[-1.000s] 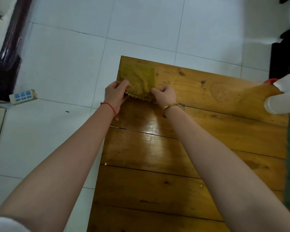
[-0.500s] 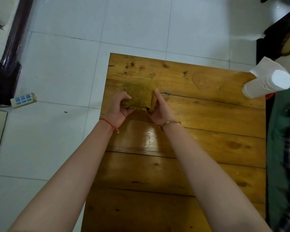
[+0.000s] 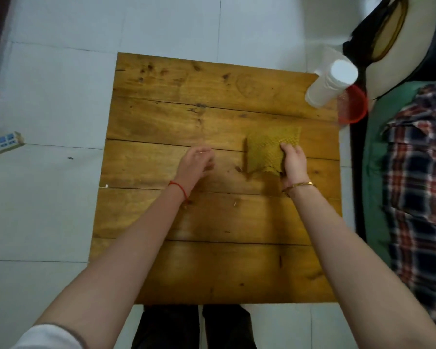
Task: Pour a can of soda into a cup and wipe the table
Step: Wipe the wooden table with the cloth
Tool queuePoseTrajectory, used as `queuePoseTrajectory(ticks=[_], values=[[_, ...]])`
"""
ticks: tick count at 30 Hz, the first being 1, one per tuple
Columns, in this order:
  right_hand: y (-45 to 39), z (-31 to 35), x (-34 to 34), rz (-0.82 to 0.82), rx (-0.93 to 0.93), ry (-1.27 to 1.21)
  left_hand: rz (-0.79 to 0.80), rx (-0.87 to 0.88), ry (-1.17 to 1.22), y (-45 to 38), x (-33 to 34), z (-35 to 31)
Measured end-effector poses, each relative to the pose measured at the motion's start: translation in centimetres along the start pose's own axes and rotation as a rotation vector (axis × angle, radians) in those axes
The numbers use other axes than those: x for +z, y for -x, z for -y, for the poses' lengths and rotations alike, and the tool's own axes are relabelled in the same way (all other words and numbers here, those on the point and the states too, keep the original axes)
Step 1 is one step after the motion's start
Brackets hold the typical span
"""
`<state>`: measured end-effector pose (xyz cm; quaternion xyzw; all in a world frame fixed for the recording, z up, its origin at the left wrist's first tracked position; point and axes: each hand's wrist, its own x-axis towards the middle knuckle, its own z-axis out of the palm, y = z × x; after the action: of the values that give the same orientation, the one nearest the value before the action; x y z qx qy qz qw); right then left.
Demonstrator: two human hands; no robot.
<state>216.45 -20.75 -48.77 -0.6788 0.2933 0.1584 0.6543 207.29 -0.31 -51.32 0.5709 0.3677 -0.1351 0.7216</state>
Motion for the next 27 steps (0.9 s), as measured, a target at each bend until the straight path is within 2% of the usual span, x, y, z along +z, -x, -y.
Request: queuePoseTrajectory(ticks=[4,9,11,15,18,21,27], values=[[0.3,-1.7,-8.0,-0.116,-0.448,0.695,-0.186,0.297,-0.536,2.2,1.3,4.3],[2.4,-6.6,-14.0,-0.143,-0.637,1.128,-0.337,0.503,-0.913,5.5,1.6,10.6],[4.0,-9.3,-15.6,-0.11,-0.656,1.195,-0.346,0.483,-1.045,6.8,1.7,13.0],[7.0,-14.6,-17.7,0.145,-0.648,1.357,-0.297,0.452,-1.269,8.8,1.2,17.4],[9.0,-17.5,-18.5,0.307,-0.79,1.492,-0.286,0.428,-1.337,9.4,0.8,19.6],[9.8,-20.0,-18.8,0.354,-0.786,1.552,-0.291,0.405,-1.364,9.5,0.5,21.1],[9.4,-22.2,-19.4,0.308,-0.884,1.585,-0.377,0.409,-1.37,8.4,0.3,22.4]])
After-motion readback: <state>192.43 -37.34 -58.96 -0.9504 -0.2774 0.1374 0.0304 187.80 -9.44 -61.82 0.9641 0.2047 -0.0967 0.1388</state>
